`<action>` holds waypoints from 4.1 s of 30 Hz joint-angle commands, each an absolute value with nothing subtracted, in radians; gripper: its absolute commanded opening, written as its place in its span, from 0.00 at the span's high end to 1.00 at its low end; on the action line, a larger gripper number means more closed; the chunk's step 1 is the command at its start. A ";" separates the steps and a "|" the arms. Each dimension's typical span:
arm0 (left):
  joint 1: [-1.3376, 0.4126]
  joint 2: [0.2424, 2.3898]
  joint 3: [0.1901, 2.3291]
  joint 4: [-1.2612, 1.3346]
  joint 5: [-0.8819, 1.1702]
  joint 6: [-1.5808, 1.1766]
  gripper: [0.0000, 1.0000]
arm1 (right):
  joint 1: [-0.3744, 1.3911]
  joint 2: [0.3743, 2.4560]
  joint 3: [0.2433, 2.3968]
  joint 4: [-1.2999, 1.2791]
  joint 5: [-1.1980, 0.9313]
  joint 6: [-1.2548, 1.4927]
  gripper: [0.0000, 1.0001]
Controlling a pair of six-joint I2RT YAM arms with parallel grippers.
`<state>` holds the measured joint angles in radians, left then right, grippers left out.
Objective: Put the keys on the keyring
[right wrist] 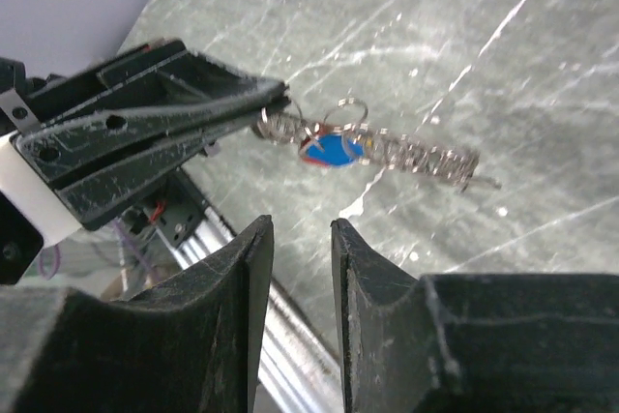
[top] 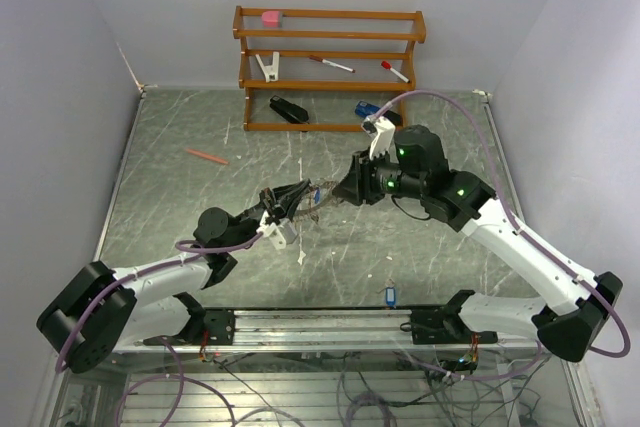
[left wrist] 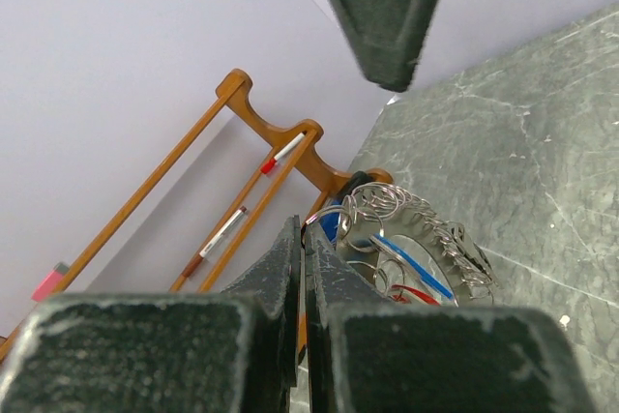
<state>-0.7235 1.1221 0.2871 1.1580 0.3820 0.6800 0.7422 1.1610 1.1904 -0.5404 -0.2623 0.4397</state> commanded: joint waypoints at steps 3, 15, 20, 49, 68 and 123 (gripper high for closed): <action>-0.728 1.088 0.336 1.204 0.425 0.632 0.93 | 0.749 1.163 1.177 -0.383 -0.203 0.270 0.72; -0.727 1.079 0.323 1.155 0.371 0.656 0.93 | 0.744 1.123 1.099 -0.462 -0.103 0.290 0.75; -0.717 1.083 0.329 1.093 0.268 0.638 0.93 | 0.740 1.105 1.059 -0.423 -0.112 0.349 0.68; -0.697 1.021 0.854 0.125 0.181 -0.091 0.93 | 0.420 1.298 1.246 -0.353 -0.668 0.504 0.74; -0.724 1.042 0.420 0.954 0.090 0.661 0.93 | 0.413 1.366 1.138 -0.294 -0.803 0.995 0.74; -0.654 0.831 0.402 0.720 -0.452 0.297 0.93 | 0.920 1.579 1.076 -0.398 -0.151 0.609 0.67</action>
<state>-0.6746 0.8631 0.3706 0.7273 -0.3996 0.3447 0.8936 1.4921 0.9852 -0.3740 -0.2256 0.5259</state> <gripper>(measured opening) 0.069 0.336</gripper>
